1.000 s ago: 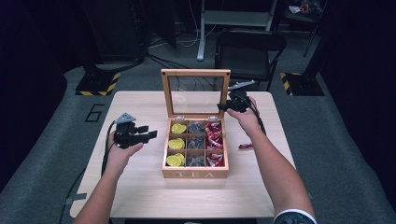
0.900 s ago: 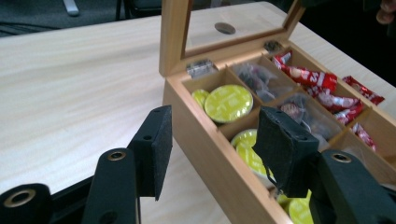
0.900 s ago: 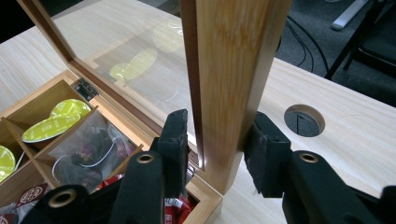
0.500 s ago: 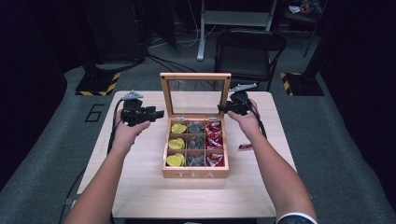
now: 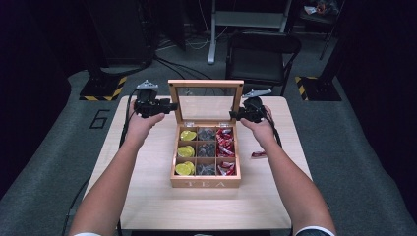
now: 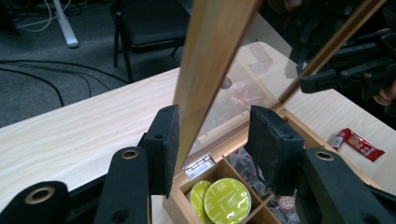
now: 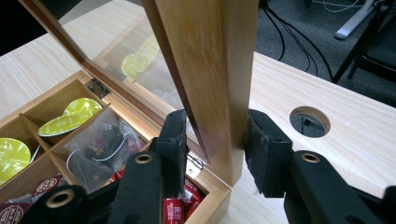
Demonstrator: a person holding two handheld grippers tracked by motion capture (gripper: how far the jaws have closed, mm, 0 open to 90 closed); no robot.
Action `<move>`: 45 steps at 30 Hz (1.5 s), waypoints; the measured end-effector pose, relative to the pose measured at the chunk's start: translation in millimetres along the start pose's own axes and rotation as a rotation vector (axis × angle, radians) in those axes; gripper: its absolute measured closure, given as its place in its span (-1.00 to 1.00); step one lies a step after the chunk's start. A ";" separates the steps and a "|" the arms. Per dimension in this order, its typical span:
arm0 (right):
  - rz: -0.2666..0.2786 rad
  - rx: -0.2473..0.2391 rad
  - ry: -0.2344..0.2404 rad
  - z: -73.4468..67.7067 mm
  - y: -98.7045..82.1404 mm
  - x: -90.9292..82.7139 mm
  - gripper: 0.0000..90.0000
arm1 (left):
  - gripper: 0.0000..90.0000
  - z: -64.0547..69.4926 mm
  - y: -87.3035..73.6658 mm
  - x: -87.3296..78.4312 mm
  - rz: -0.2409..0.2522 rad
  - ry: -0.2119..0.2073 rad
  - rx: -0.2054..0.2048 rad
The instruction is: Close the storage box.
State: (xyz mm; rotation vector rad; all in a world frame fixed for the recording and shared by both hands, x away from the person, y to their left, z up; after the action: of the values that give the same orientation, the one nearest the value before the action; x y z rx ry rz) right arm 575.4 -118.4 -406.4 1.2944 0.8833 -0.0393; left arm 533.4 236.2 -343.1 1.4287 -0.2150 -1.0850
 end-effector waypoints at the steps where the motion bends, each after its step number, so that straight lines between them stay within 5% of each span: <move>1: 0.001 0.000 0.000 -0.1 -0.3 -0.3 0.35 | 0.20 -0.6 0.9 0.3 0.002 0.002 -0.003; 13: 0.005 0.007 0.002 -1.2 -2.4 -2.8 0.34 | 0.25 1.6 12.2 2.3 0.033 -0.002 0.008; 26: 0.024 0.003 0.016 -2.0 -5.8 -12.4 0.26 | 0.36 10.4 8.5 -1.7 0.033 0.027 0.068; 45: 0.085 0.002 0.034 -19.7 -1.6 -62.6 0.17 | 0.33 27.4 -13.0 -14.3 0.016 0.015 0.077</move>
State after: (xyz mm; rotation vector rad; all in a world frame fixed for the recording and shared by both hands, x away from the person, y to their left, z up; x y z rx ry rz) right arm 521.2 -129.8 -371.2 1.3369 0.8563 0.0489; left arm 500.4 230.4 -341.7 1.5004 -0.2598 -1.0622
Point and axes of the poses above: each handheld gripper's, and its own axes: x roughly forward along the jaws, y roughly out of its top, z roughly to its right, the point moved 1 cm from there along x, roughly forward along the jaws, and after that the axes turned 9 degrees about -y, right-handed, at the moved point
